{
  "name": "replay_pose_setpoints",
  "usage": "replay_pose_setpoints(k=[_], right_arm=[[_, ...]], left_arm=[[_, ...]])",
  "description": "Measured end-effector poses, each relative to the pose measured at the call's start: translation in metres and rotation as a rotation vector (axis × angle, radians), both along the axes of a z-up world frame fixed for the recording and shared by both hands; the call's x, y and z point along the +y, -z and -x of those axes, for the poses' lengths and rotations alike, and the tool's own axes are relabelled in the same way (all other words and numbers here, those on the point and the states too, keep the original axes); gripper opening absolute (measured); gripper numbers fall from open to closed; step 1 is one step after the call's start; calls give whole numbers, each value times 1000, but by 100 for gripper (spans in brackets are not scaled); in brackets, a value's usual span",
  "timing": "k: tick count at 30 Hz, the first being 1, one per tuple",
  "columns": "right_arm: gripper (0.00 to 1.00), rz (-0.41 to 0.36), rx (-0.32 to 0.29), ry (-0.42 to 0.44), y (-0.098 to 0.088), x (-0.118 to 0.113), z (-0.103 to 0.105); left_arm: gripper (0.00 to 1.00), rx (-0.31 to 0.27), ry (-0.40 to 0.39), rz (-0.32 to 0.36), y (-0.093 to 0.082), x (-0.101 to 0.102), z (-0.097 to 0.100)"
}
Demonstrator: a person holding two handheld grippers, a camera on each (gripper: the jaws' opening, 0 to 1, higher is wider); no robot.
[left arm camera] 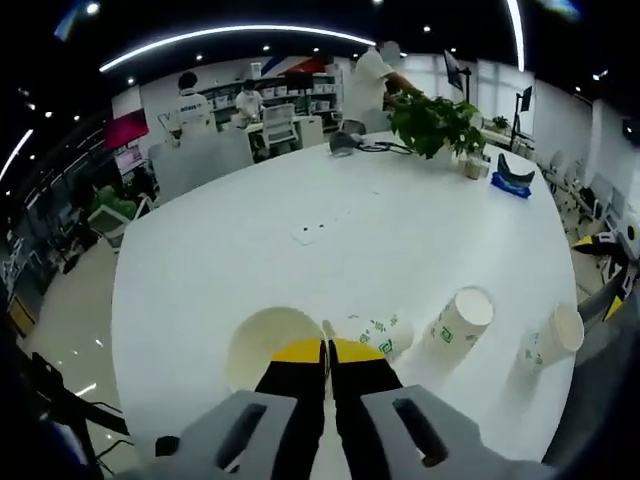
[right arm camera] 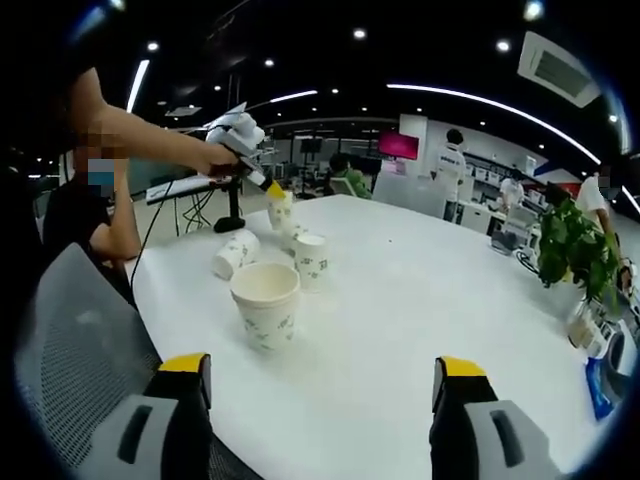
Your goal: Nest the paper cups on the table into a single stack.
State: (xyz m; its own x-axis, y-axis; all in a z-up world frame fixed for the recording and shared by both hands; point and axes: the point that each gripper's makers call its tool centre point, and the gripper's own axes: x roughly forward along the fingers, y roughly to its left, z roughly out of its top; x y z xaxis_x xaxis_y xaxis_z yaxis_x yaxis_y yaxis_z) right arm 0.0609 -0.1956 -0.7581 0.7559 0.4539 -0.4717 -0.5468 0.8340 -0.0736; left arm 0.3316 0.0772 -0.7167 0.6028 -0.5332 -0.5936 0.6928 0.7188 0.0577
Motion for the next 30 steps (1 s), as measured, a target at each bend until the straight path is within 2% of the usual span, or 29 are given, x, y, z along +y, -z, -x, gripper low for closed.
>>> replay_pose_setpoints(k=[3,4,5,9,13,14,17,19,21,25,30], right_arm=[[94,-3,-1,-3,0,0,0],[94,-4,-1,-3,0,0,0],[94,-4,-1,-4,0,0,0],[94,-5,-5,-5,0,0,0],[94,-8,-11,-1,-1,-1,0],[94,-9,-12,-1,-2,-1,0],[94,-10,-12,-3,-2,-1,0],[94,-12,-11,-7,-2,0,0],[94,-14,-10,-12,-2,1,0],[95,-11,-19,-20,-3,2,0],[95,-15,-20,-21,-3,2,1]], left_arm=[[0,-21,6,13,-17,-7,18],[0,-27,11,17,-19,-5,15],[0,-31,14,26,-26,-8,20],[0,-25,38,50,-46,-23,43],[0,-17,86,72,-60,-31,60],[0,-25,108,77,-70,-38,75],[0,-33,142,88,-79,-44,82],[0,-50,183,89,-90,-54,97],[0,-61,214,94,-95,-58,104],[0,-70,279,94,-107,-78,128],[0,-82,349,86,-116,-91,142]])
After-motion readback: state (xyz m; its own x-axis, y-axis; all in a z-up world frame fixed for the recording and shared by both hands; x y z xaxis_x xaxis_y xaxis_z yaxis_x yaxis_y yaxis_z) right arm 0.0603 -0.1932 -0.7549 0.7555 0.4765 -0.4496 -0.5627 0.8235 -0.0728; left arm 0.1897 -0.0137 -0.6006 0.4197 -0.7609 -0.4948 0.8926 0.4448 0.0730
